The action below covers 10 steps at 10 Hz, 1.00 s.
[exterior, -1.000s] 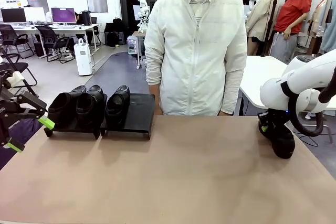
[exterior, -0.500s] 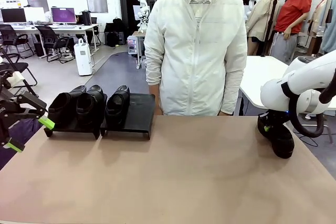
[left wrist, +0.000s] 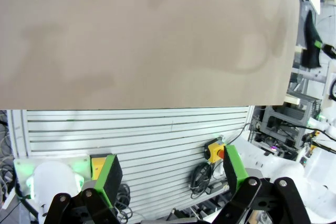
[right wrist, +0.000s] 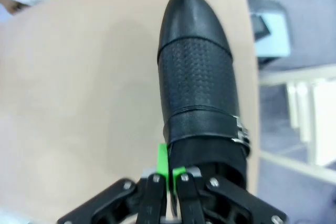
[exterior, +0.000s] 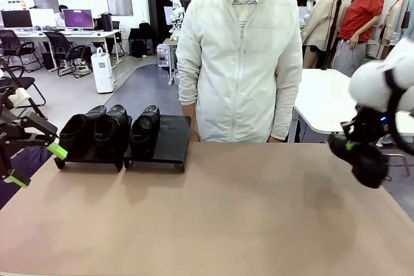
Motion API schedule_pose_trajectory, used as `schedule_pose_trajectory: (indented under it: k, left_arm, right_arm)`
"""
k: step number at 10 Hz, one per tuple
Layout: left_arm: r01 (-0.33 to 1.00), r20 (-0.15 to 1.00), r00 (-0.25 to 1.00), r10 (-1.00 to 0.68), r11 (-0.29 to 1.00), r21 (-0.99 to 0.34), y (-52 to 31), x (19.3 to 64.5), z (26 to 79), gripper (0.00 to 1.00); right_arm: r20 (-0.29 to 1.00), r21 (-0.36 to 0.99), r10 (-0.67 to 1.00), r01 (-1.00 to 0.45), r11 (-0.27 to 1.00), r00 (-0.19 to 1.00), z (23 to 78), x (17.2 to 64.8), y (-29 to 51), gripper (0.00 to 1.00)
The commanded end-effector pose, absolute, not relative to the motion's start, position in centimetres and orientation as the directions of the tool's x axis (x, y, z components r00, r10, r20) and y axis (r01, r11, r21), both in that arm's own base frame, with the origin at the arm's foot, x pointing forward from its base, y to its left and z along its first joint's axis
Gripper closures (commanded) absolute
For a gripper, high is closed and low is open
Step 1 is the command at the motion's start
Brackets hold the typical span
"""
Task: Organize the shoes by placing them on the stand.
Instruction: Pick up one Shoe and place it in the middle of the table.
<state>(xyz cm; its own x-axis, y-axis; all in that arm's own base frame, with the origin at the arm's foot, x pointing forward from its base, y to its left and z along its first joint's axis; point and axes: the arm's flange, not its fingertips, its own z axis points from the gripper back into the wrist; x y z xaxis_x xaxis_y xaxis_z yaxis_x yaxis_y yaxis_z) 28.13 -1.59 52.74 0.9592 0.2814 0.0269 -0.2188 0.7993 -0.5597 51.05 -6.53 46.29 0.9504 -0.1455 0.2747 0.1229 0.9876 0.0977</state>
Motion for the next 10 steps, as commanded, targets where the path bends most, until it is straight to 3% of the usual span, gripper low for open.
schedule_pose_trajectory:
  k: [1, 3, 4, 5, 9, 10]
  left_arm:
    - [-0.214, 0.033, 0.958, 0.284, 0.789, -0.575, -1.7, 28.2, 52.7, 0.0]
    - [-0.214, 0.033, 0.958, 0.284, 0.789, -0.575, -1.7, 28.2, 52.7, 0.0]
    - [-0.214, 0.033, 0.958, 0.284, 0.789, -0.575, -1.7, 28.2, 52.7, 0.0]
    - [-0.214, 0.033, 0.958, 0.284, 0.789, -0.575, -1.7, 28.2, 52.7, 0.0]
    - [-0.214, 0.033, 0.958, 0.284, 0.789, -0.575, -1.7, 28.2, 52.7, 0.0]
    - [-0.214, 0.033, 0.958, 0.284, 0.789, -0.575, -1.7, 28.2, 52.7, 0.0]
  right_arm:
    - [0.25, 0.109, -0.192, 0.17, 0.979, 0.949, 51.4, 45.3, -5.4, 1.0]
    - [0.447, 0.172, -0.143, 0.072, 0.982, 0.883, 53.5, 39.8, -5.7, 1.0]
    - [0.477, 0.246, -0.12, -0.002, 0.969, 0.871, 53.3, 39.7, -6.8, 1.0]
    - [0.329, 0.137, -0.159, 0.12, 0.983, 0.931, 54.0, 41.9, -5.6, 1.0]
    - [0.346, 0.161, -0.149, 0.098, 0.982, 0.926, 53.1, 40.6, -5.8, 1.0]
    - [0.33, 0.101, -0.111, 0.081, 0.992, 0.938, 53.7, 40.9, -0.5, 1.0]
